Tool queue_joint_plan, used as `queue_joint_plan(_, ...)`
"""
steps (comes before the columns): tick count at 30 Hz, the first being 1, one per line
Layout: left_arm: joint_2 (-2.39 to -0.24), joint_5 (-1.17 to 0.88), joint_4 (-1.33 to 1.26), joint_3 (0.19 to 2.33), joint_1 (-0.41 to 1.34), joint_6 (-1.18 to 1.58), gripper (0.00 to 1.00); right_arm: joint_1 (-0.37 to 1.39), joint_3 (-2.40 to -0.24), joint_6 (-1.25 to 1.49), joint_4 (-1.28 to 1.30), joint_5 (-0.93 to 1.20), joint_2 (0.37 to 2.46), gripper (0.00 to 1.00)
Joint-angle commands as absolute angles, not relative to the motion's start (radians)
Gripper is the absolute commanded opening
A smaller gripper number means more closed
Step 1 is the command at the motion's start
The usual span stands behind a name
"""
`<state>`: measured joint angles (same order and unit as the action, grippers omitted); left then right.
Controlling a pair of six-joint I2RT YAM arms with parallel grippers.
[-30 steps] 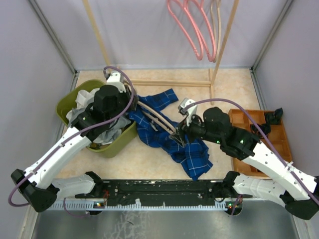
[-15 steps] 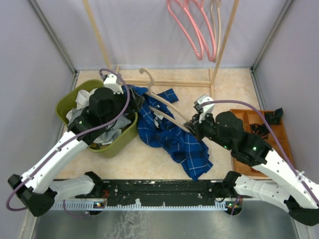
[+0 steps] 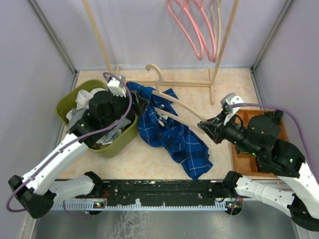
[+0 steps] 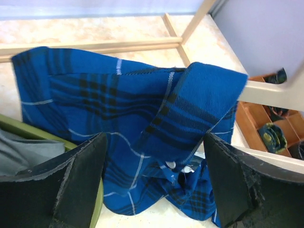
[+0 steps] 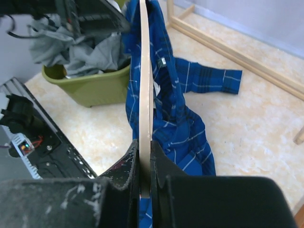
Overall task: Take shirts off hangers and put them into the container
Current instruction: Remove the shirt from the hanger, then place the hanger at the clothesline.
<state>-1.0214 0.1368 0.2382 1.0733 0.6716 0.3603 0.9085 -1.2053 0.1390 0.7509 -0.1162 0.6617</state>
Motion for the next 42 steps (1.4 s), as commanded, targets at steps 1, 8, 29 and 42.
queue_joint_plan(1, -1.06, 0.005, 0.173, 1.091, 0.669, 0.338, 0.83, 0.906, -1.308, 0.138, 0.724, -0.078, 0.649, 0.0)
queue_joint_plan(8, -1.084, 0.15, 0.241, 1.101, 0.669, 0.357, 0.14, 0.905, -1.355, 0.128, 0.792, -0.089, 0.631, 0.0)
queue_joint_plan(29, -1.08, 0.255, 0.295, 1.096, 0.667, 0.412, 0.0, 0.906, -1.421, 0.064, 0.801, -0.239, 0.508, 0.0)
queue_joint_plan(42, -1.149, -0.413, 0.236, 1.096, 0.669, 0.321, 0.0, 0.905, -1.174, -0.013, 0.332, -0.328, 0.571, 0.0)
